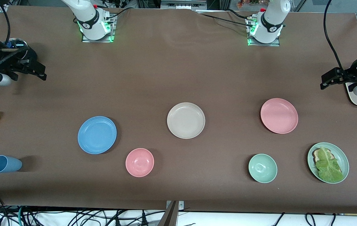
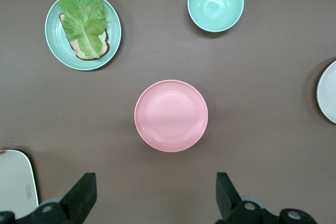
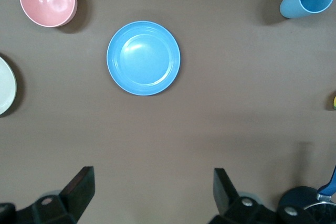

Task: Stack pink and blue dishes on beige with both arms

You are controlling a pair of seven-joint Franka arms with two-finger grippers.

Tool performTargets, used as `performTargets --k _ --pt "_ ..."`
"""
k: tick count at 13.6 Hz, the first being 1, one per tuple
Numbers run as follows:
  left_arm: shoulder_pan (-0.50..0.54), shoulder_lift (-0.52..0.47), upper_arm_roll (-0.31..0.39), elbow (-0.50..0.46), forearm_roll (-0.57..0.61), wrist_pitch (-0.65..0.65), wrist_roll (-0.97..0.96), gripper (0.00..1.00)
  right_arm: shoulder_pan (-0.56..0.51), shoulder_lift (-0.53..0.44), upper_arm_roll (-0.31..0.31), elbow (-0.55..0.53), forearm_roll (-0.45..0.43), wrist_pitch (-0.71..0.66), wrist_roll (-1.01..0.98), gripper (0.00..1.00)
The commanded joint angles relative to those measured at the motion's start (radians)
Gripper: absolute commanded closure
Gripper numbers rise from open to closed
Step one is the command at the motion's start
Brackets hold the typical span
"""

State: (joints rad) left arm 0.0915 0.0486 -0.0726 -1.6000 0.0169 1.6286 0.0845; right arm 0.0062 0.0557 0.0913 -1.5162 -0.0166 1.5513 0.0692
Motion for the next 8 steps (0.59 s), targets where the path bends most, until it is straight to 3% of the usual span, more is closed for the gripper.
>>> performTargets --k 1,8 --pt "0.002 0.007 -0.001 0.020 -0.020 -0.012 0.004 0.00 -0.003 0.006 -0.001 0.022 0.009 -0.007 -0.012 0.00" --pt "0.002 0.007 -0.001 0.020 -0.020 -0.012 0.003 0.00 0.003 0.006 0.005 0.021 0.010 -0.019 -0.003 0.00"
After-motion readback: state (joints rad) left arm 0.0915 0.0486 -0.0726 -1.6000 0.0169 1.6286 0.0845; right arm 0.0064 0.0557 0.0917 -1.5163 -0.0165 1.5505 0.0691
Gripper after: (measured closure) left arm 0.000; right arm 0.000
